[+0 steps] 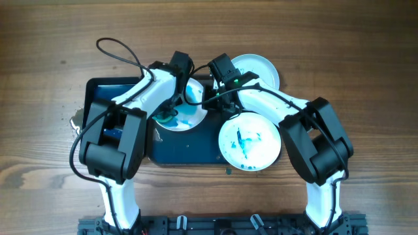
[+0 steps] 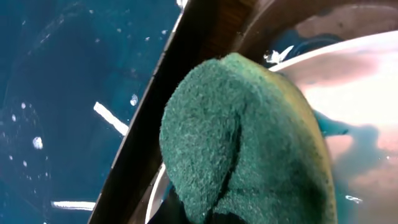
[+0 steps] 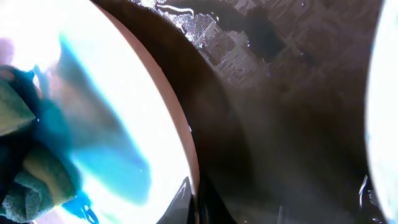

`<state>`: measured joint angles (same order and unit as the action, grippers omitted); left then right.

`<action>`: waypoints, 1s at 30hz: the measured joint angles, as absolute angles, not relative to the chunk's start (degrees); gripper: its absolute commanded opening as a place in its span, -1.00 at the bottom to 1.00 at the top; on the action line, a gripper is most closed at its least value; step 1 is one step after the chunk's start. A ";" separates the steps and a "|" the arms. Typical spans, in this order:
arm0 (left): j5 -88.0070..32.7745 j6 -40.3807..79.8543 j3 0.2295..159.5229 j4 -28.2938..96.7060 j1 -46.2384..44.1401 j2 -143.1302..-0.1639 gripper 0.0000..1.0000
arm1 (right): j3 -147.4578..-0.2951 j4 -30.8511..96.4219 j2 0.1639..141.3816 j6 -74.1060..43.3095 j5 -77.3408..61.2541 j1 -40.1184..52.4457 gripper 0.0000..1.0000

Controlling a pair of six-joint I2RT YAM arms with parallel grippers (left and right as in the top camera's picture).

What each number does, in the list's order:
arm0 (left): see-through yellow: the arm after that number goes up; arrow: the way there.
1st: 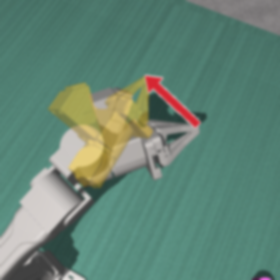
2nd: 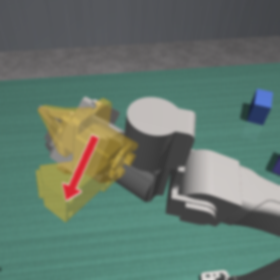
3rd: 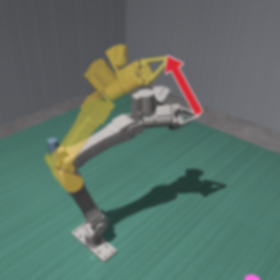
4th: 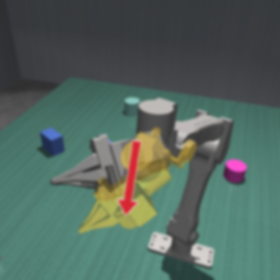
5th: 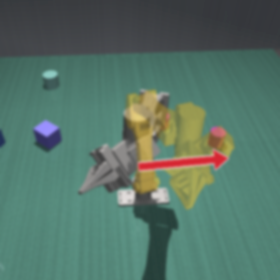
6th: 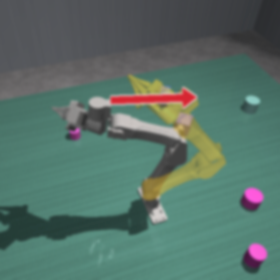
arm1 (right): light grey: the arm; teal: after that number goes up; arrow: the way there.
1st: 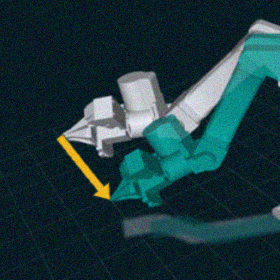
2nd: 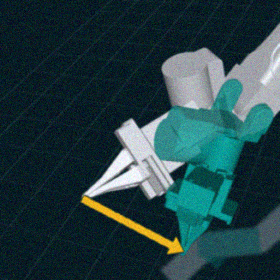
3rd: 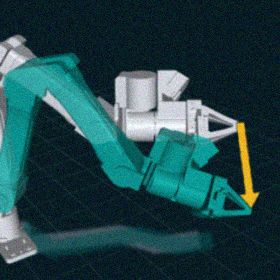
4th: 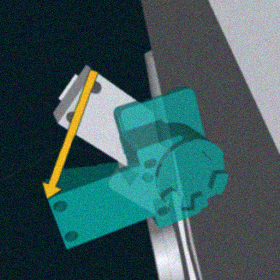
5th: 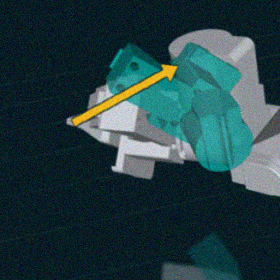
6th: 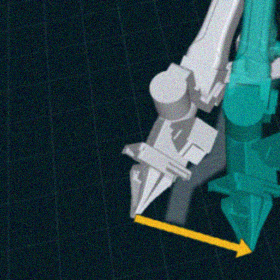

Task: Clean dirty plates on tray and stack at the side
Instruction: 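Scrub the held plate with the sponge in the left gripper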

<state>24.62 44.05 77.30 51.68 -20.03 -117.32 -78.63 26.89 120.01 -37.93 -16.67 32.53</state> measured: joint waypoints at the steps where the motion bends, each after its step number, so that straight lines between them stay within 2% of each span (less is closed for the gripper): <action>1: 23.94 42.70 77.19 51.42 -20.16 -117.32 -0.92 | -78.63 26.89 120.01 -37.91 -16.67 32.53 -0.91; 3: 20.88 37.74 77.14 50.50 -20.01 -116.99 -0.92 | -78.63 26.89 120.01 -37.91 -16.67 32.53 -0.91; 7: -7.29 14.98 77.12 45.50 -20.10 -115.68 -0.92 | -78.65 27.24 120.01 -37.91 -16.51 32.38 -0.91; 9: -15.59 10.07 76.82 43.38 -20.62 -116.20 -0.92 | -78.65 27.31 120.01 -37.87 -16.62 32.36 -0.92; 11: -17.74 8.86 76.31 41.19 -19.97 -116.25 -0.92 | -78.65 27.33 120.01 -37.91 -16.69 32.23 -0.91; 13: -14.70 12.32 76.31 40.23 -19.88 -116.25 -0.92 | -78.65 27.33 120.01 -37.89 -16.67 32.23 -0.91; 18: 13.47 37.06 77.49 51.48 -20.23 -115.94 -0.92 | -78.70 27.14 120.01 -37.89 -16.62 32.49 -0.91; 21: 17.61 41.76 77.21 53.58 -20.40 -116.25 -0.92 | -78.70 27.14 120.01 -37.91 -16.67 32.47 -0.91; 24: 14.63 36.27 77.21 52.90 -20.12 -116.22 -0.92 | -78.70 27.14 120.01 -37.89 -16.67 32.49 -0.91; 27: -2.85 19.90 77.21 51.09 -18.83 -115.63 -0.92 | -78.70 27.22 120.01 -37.89 -16.62 32.47 -0.91; 30: -17.34 10.74 76.69 47.24 -19.00 -116.14 -0.92 | -78.70 27.33 120.01 -37.89 -16.67 32.42 -0.91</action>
